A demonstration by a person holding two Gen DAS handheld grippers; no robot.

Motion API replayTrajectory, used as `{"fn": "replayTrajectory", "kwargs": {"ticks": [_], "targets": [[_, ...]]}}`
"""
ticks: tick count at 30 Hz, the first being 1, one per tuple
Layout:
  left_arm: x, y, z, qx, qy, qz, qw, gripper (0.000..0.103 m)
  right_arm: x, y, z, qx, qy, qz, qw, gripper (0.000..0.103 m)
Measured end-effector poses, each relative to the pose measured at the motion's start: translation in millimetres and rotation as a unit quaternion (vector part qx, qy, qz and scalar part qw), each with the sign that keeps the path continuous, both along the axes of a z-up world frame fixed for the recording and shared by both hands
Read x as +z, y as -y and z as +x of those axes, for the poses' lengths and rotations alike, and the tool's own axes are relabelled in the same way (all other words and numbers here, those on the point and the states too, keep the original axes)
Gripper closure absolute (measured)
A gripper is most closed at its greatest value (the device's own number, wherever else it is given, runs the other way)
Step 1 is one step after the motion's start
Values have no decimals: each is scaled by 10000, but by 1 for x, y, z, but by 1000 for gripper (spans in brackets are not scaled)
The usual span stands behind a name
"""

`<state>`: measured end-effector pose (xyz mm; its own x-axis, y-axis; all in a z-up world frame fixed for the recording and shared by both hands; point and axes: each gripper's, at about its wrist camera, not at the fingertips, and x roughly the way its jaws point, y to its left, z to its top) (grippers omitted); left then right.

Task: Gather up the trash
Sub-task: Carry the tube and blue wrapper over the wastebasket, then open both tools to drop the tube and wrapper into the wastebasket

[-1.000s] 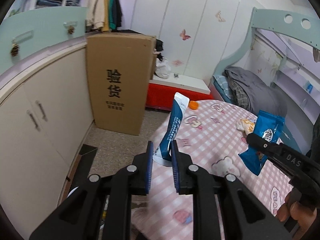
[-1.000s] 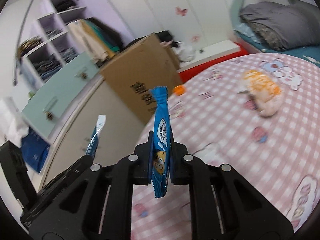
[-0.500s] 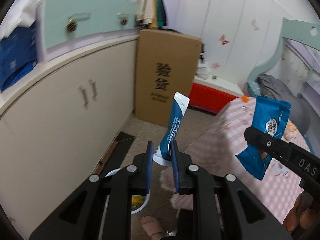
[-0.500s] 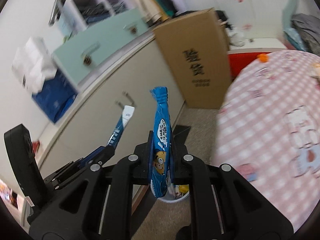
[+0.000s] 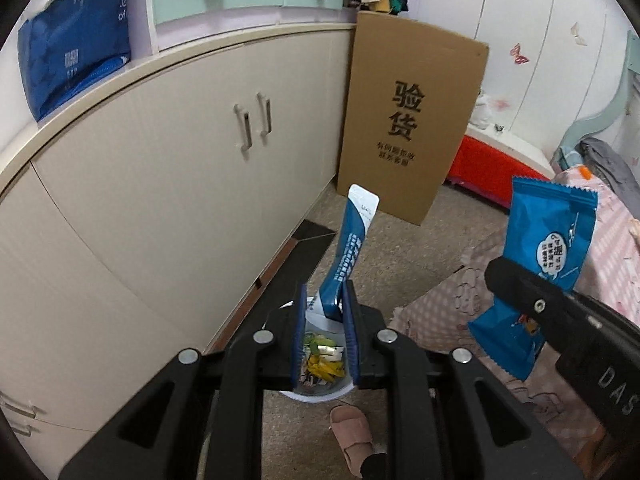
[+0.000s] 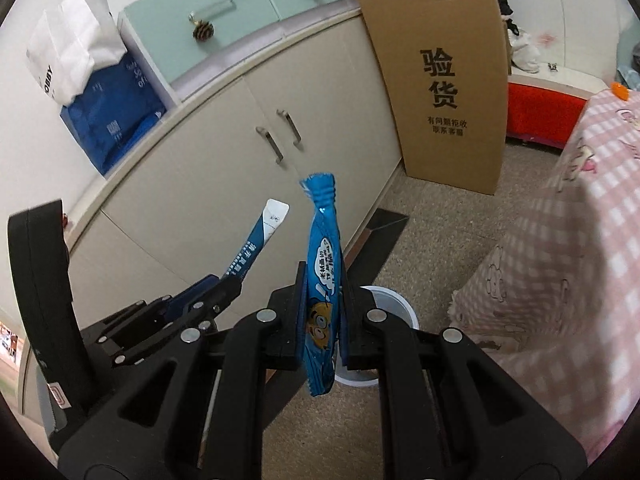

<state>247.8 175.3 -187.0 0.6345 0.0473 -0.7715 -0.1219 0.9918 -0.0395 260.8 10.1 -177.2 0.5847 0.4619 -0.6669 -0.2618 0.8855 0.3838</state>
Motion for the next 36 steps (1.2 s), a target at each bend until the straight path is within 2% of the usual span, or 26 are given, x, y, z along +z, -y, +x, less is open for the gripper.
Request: {"fn": "replayTrajectory", "kwargs": {"ticks": [3, 5, 6, 7, 8, 14, 29, 36], "targets": [[-5, -5, 6, 46, -65, -30, 10000, 86, -6, -1, 5, 11, -59, -29, 10000, 91], [-9, -8, 12, 101, -115, -50, 9999, 81, -12, -1, 8, 8, -110, -57, 9999, 91], [-12, -9, 14, 108, -187, -79, 9997, 73, -14, -3, 9, 3, -130, -67, 9999, 91], [-16, -11, 18, 114, -291, -121, 9994, 49, -17, -2, 10, -4, -170, -72, 9998, 91], [-18, -13, 19, 137, -328, -153, 9993, 36, -19, -2, 11, -8, -204, -73, 9998, 90], [-30, -19, 18, 182, -486, -265, 9983, 36, -30, -4, 11, -19, -341, -102, 9994, 90], [-26, -30, 10, 364, -399, -218, 9983, 32, -26, -25, 12, 198, -302, -180, 9992, 90], [-23, -43, 2, 669, -341, 117, 9971, 29, -17, -43, 19, 385, -164, -213, 9989, 89]]}}
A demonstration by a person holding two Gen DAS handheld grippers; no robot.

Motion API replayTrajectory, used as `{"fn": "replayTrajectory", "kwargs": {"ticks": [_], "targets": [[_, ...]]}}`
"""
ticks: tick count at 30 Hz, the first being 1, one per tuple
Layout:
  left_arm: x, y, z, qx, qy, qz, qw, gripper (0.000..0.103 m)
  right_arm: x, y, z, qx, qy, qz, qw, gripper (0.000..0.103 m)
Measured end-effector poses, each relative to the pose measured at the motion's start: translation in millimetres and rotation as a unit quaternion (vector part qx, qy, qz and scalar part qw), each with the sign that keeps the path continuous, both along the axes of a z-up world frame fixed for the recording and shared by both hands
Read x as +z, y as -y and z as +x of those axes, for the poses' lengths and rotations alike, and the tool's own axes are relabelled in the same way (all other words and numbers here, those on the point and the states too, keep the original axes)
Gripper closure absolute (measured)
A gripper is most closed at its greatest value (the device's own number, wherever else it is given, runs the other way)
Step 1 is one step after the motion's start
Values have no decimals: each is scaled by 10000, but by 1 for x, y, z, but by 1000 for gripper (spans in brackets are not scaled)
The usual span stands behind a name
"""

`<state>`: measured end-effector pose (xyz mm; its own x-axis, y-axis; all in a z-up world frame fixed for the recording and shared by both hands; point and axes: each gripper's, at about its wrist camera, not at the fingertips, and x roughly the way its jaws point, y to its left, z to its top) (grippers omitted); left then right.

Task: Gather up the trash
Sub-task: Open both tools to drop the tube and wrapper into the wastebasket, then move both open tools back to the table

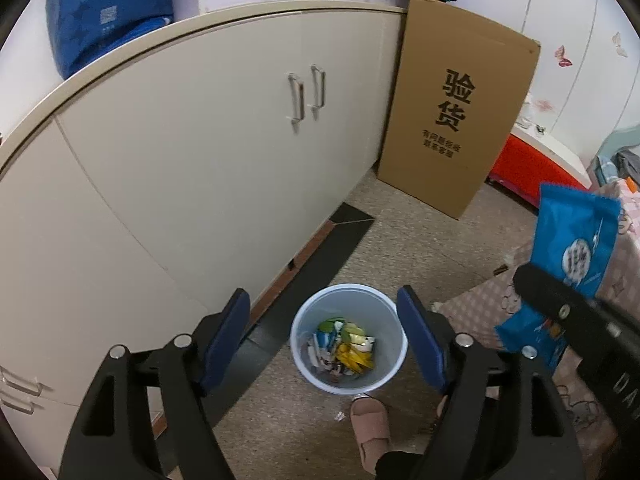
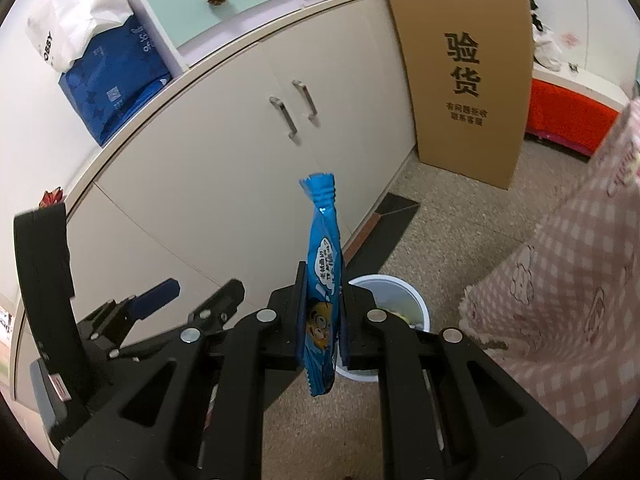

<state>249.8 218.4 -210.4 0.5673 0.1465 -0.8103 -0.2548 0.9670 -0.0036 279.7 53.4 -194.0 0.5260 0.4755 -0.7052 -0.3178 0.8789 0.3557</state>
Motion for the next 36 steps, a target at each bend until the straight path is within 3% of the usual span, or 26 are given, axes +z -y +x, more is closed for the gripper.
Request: {"fn": "replayTrajectory", "kwargs": {"ticks": [2, 4, 5, 15, 24, 30, 33, 35, 36], "targets": [[0, -5, -1, 80, -8, 3, 10000, 29, 2, -6, 5, 49, 28, 33, 10000, 85], [0, -11, -2, 196, -15, 12, 9998, 28, 2, -10, 11, 31, 38, 97, 9999, 58], [1, -15, -3, 253, -18, 20, 9997, 28, 3, -10, 13, -41, 79, 115, 9999, 37], [5, -23, -5, 371, 1, -15, 9993, 26, 15, 2, 3, -106, 322, 26, 9994, 34], [34, 21, 1, -108, 308, -287, 9991, 26, 48, 68, -13, -462, 717, -202, 9962, 29], [65, 88, 12, -775, 612, -346, 9945, 24, 76, 156, -30, -1010, 1148, -418, 9874, 20], [78, 130, 21, -1186, 721, -289, 9899, 22, 87, 213, -38, -1534, 1330, -644, 9771, 19], [84, 157, 27, -1449, 772, -282, 9860, 22, 92, 255, -44, -1998, 1423, -797, 9662, 17], [87, 175, 32, -1595, 769, -273, 9838, 22, 91, 302, -50, -2568, 1443, -902, 9513, 17]]}}
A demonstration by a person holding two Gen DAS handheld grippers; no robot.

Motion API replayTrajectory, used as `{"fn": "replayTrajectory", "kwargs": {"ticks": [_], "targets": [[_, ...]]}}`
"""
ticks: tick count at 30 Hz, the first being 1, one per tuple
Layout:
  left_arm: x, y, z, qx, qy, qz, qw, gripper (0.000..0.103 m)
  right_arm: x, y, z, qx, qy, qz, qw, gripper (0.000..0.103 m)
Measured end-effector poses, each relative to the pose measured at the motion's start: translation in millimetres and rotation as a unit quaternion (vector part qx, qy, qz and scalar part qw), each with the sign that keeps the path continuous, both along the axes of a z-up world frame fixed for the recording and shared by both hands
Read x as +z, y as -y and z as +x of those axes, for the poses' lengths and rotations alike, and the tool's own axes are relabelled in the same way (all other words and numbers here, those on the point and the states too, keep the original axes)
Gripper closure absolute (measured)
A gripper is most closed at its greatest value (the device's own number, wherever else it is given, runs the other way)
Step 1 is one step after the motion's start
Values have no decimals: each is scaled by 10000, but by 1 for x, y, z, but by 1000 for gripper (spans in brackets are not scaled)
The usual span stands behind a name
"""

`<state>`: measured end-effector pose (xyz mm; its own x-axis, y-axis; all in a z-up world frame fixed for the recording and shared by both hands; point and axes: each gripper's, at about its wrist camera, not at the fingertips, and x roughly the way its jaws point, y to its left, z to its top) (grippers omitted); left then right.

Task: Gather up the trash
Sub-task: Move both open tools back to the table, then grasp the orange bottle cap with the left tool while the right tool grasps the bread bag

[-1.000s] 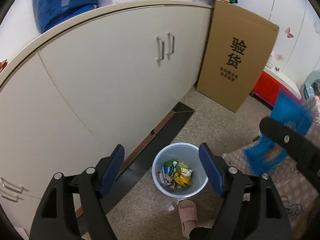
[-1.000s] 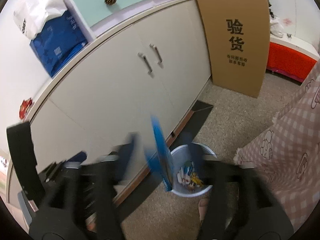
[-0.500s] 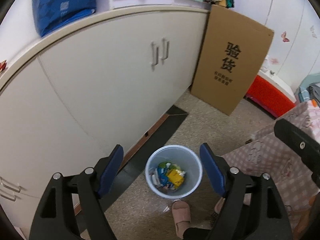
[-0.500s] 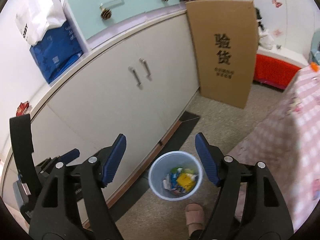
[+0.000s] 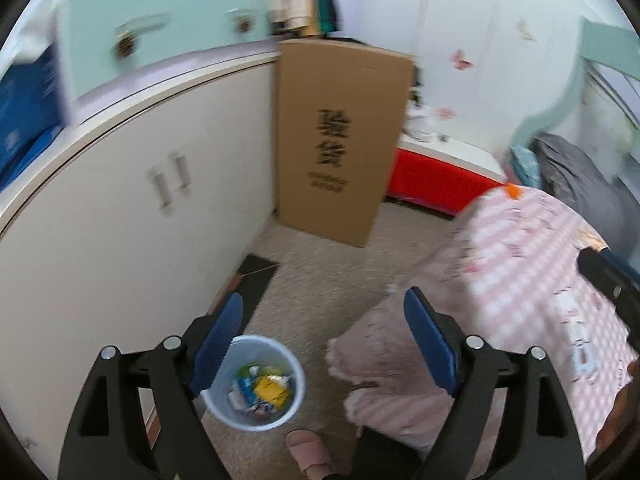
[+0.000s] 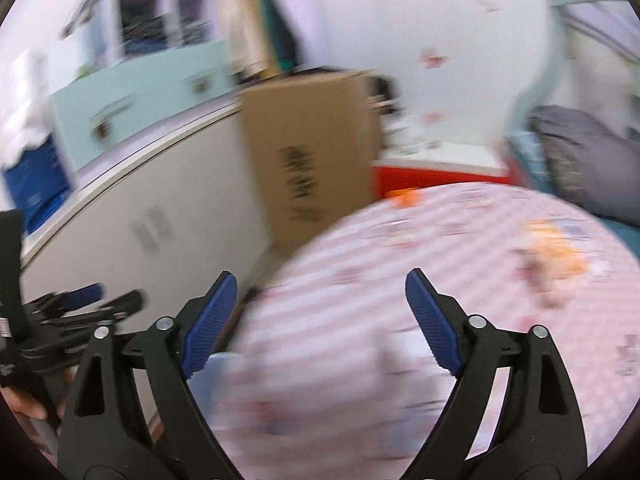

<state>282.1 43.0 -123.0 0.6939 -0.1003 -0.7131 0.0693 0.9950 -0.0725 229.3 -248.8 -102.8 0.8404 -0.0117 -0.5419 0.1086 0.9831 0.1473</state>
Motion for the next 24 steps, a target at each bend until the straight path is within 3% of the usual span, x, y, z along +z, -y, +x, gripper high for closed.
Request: {"fn": "replayTrajectory", "kwargs": {"ticks": [6, 12, 14, 17, 24], "targets": [[5, 79, 23, -642, -20, -2, 9979, 22, -22, 117, -7, -1425, -110, 249, 9894, 15], [-4, 143, 59, -1172, -173, -133, 9929, 22, -57, 166, 29, -1246, -431, 1007, 9861, 15], [-8, 161, 71, -1348, -284, -202, 9903, 22, -61, 167, 41, -1246, -582, 962, 9858, 17], [-12, 187, 92, -1547, -362, -300, 9868, 22, -68, 170, 62, -1071, -830, 998, 9857, 74], [-24, 235, 144, -1623, -274, -80, 9863, 22, -65, 176, 92, -1275, -571, 1013, 9850, 75]]}}
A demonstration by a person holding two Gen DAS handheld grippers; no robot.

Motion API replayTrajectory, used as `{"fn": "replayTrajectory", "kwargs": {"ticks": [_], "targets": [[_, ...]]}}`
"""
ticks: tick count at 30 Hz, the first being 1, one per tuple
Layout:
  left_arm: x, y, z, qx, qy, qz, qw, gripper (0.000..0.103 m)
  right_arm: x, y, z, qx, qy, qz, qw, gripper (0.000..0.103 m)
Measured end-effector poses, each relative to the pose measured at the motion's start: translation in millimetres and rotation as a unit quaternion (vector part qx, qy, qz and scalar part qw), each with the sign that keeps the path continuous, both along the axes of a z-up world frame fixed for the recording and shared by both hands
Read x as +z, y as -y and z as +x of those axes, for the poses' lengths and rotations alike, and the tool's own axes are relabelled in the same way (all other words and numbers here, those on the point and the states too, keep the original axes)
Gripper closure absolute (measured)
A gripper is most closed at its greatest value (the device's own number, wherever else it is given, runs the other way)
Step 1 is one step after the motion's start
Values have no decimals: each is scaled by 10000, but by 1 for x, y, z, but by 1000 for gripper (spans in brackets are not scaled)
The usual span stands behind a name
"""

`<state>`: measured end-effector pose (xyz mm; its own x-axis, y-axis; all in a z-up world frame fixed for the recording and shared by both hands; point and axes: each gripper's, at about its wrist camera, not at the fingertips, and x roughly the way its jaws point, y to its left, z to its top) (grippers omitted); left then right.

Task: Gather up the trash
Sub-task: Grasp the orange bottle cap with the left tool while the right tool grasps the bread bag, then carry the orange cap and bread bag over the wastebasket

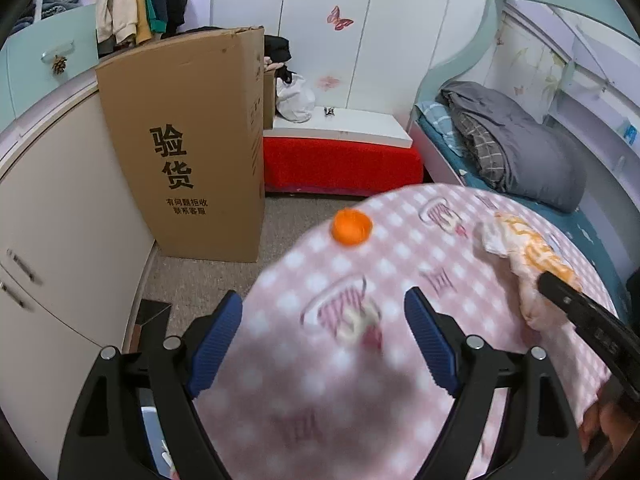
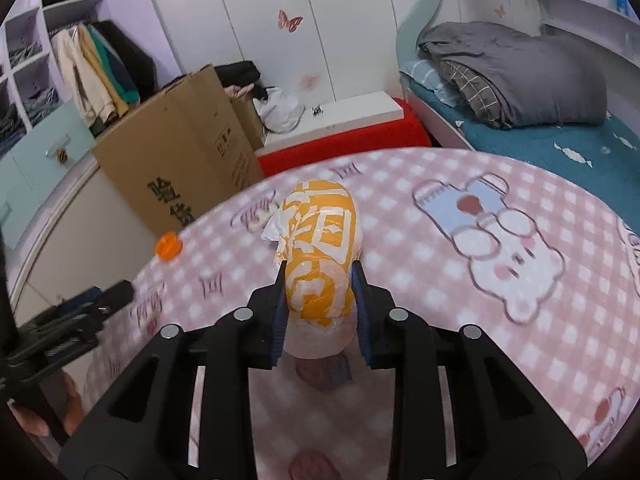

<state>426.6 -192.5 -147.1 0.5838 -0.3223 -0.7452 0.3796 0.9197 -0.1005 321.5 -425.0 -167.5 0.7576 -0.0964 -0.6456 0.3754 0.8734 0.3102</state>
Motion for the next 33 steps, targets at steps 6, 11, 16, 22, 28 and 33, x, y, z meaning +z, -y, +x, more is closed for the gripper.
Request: {"fn": "replayTrajectory", "kwargs": {"ticks": [6, 11, 16, 22, 28, 33], "targets": [[-12, 21, 38, 97, -96, 122, 9998, 22, 0, 1, 12, 40, 42, 201, 9998, 75], [-16, 37, 57, 1, -165, 162, 9997, 29, 1, -2, 16, 103, 1, 175, 9998, 75], [-21, 50, 67, -17, -295, 195, 9994, 62, 2, -2, 18, 111, 1, 171, 9998, 75], [-4, 39, 50, -94, -4, 190, 9998, 75, 10, -16, 11, 216, 54, -208, 9995, 75], [23, -2, 16, 82, 217, 49, 9997, 75, 39, -60, -7, 793, 388, -259, 9958, 75], [51, -55, -26, 289, 552, 86, 9980, 75, 64, -113, -27, 1327, 569, -226, 9893, 75]]}}
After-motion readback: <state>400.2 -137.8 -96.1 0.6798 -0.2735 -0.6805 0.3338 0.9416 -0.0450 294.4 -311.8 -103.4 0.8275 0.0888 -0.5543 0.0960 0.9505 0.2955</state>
